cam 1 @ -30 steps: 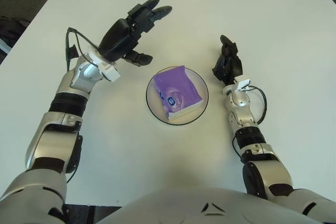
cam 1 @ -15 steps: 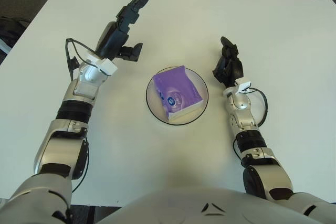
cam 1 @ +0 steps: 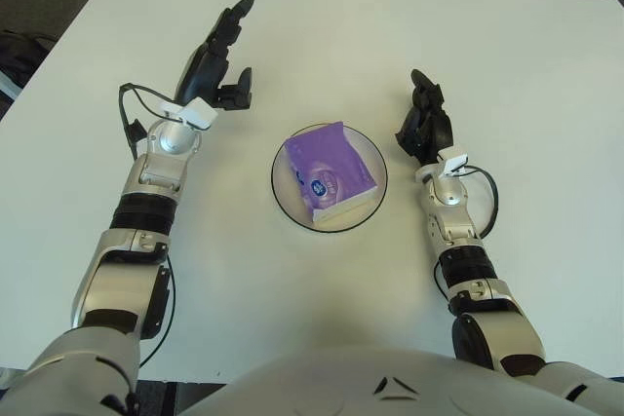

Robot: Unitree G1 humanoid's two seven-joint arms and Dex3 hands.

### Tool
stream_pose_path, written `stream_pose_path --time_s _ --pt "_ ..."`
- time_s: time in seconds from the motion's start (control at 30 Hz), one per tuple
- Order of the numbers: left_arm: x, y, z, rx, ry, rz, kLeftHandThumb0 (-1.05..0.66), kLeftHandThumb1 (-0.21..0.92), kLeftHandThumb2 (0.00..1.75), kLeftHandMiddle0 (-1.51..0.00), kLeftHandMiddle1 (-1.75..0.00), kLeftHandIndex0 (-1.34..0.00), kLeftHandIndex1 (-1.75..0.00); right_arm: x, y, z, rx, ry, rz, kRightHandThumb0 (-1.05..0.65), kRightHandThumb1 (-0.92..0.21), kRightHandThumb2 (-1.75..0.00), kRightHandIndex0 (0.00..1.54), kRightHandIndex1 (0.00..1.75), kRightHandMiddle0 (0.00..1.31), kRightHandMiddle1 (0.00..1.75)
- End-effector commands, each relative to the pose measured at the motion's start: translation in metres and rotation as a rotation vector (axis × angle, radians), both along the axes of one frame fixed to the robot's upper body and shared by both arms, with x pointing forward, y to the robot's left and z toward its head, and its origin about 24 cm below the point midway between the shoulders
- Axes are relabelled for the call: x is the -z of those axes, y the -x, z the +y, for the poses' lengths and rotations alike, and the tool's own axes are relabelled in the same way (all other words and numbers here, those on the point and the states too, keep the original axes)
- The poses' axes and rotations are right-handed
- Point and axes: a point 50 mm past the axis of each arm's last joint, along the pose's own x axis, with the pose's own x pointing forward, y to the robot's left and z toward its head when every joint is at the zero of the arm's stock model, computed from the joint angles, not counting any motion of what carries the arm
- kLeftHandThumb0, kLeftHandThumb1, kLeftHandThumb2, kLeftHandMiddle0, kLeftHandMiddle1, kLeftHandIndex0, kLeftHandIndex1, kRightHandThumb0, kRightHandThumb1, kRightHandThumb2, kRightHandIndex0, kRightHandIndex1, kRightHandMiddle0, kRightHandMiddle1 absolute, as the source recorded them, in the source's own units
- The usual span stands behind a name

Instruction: Put the tissue paper into the plate.

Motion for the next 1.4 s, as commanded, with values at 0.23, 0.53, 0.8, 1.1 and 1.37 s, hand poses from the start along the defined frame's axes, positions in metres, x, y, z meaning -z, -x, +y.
stream_pose_path --time_s 0.23,0.53,0.8,1.1,1.37 --pt "0.031 0.007 0.001 -0.077 0.069 0.091 -0.92 0.92 1.1 -0.1 -0.03 0.0 -0.4 0.08 0.04 -0.007 0.029 0.001 0.416 -0.78 -0.92 -1.0 0.14 0.01 0.0 0.36" --pt "0.056 0.013 -0.001 -0.113 0.076 0.19 -0.88 0.92 1.05 -0.09 -0.02 0.0 -0.39 0.079 0.04 -0.006 0.028 0.0 0.414 -0.78 -0.92 -1.0 0.15 0.01 0.0 0.37" --pt "0.075 0.017 -0.003 -0.143 0.11 0.3 -0.89 0.92 1.04 -0.1 -0.02 0.0 -0.37 0.079 0.04 -0.005 0.027 -0.004 0.411 -0.77 -0.92 -1.0 0.15 0.01 0.0 0.37" --pt "0.092 0.022 -0.007 -0.165 0.171 0.351 -0.89 0.92 1.04 -0.12 -0.03 0.0 -0.35 0.078 0.039 -0.005 0.027 -0.004 0.404 -0.76 -0.92 -0.99 0.16 0.01 0.0 0.38" --pt "0.1 0.03 -0.013 -0.184 0.247 0.351 -0.87 0.92 1.01 -0.15 -0.05 0.0 -0.35 0.078 0.039 -0.006 0.027 -0.001 0.404 -0.75 -0.92 -0.99 0.16 0.02 0.0 0.4"
